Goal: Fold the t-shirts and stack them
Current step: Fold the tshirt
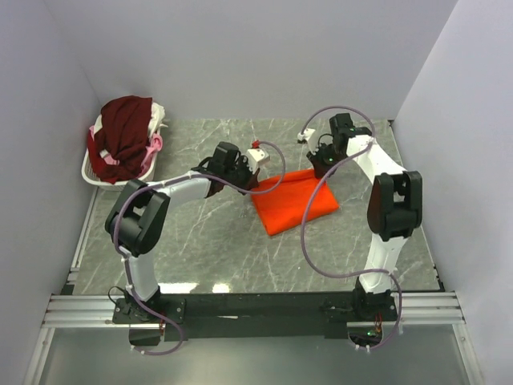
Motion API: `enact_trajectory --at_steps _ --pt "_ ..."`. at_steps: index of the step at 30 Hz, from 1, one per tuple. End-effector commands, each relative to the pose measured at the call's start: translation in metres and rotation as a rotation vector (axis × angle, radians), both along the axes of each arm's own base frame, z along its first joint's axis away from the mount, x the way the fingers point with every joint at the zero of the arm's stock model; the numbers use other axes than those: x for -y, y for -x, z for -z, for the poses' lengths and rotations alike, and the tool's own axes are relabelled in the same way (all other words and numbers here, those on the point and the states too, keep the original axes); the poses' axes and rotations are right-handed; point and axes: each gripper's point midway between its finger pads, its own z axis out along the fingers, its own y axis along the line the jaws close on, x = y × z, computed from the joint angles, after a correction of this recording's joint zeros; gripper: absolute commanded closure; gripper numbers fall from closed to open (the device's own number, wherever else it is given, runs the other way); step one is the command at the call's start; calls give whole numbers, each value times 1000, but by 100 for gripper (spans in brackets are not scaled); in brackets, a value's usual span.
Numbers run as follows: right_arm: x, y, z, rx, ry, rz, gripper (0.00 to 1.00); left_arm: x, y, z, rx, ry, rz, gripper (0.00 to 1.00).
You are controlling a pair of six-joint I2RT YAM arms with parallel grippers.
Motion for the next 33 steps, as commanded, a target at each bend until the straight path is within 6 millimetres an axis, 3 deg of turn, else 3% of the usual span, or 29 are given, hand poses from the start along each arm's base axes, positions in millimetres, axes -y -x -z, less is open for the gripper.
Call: enact_trajectory --at_steps 1,11,14,17,18,19,21,22,23,25,28,29,32,33 --pt "15 -21 -10 35 57 52 96 -10 -12 -1 -35 3 -71 99" --pt "9 -39 10 21 72 100 87 -24 -16 6 -234 28 -270 99" --pt "7 -45 15 12 68 135 77 -26 -9 12 -291 34 -298 99" --pt "5 -57 18 25 52 232 52 -33 -1 39 -390 0 -370 99" --pt "4 -65 14 37 28 292 47 -36 -1 44 -409 -13 -401 96" --pt "8 -70 11 50 30 337 37 -49 -9 52 -392 -54 -490 81" --pt "11 -76 3 68 13 394 35 -67 -17 52 -368 -89 -622 60" --pt "9 -76 -2 57 -22 419 34 -74 -22 47 -333 -99 -661 35" --pt "14 -75 -9 54 -48 434 34 -87 -33 27 -259 -101 -733 18" --pt "14 -64 -14 3 -100 431 34 -94 -40 -1 -183 -84 -762 8" --pt "8 -36 -27 -52 -191 365 35 -96 -44 -66 -50 22 -753 11" --pt "5 -27 -28 -72 -208 337 36 -95 -37 -87 -24 72 -732 12" --pt "-10 10 -23 -169 -269 242 58 -62 -13 -107 -107 215 -567 23" --pt "-13 24 -21 -221 -281 221 75 -41 5 -112 -182 277 -448 26"
